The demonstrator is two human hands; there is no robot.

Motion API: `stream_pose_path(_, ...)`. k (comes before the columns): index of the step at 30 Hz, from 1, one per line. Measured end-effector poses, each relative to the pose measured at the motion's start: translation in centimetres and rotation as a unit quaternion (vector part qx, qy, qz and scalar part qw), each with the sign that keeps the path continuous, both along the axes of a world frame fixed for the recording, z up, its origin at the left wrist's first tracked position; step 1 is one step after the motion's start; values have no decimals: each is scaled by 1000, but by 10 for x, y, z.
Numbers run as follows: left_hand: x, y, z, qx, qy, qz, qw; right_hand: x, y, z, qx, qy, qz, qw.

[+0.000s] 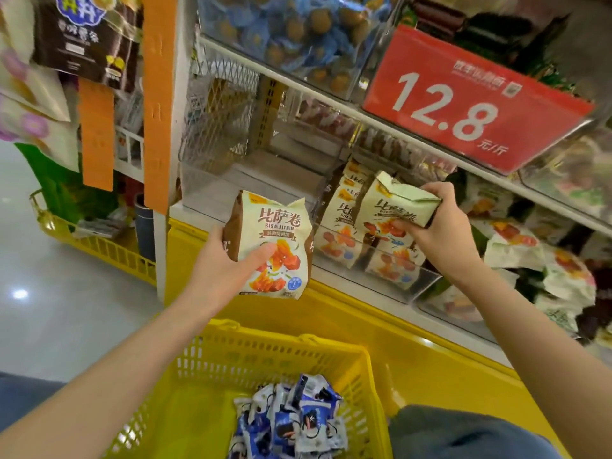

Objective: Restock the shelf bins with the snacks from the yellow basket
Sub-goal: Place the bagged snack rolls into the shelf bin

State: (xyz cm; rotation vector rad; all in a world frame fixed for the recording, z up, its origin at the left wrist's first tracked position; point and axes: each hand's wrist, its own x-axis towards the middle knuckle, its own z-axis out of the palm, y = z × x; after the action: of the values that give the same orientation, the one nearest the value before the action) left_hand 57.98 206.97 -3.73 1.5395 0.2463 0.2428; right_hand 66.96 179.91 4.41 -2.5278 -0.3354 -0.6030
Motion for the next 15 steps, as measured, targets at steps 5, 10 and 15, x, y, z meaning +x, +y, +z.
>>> stream_pose_path(5, 12, -11, -3, -14, -2, -15, 1000, 13, -31, -6, 43, 79, -23, 996)
stream_pose_path(10, 20, -24, -7, -27, 2, -29, 999, 16, -51, -7, 20, 148, -47, 988)
stream_pose_path(15, 25, -28, -11, -23, 13, -32, 999, 14, -43, 22, -84, 162, -45, 982)
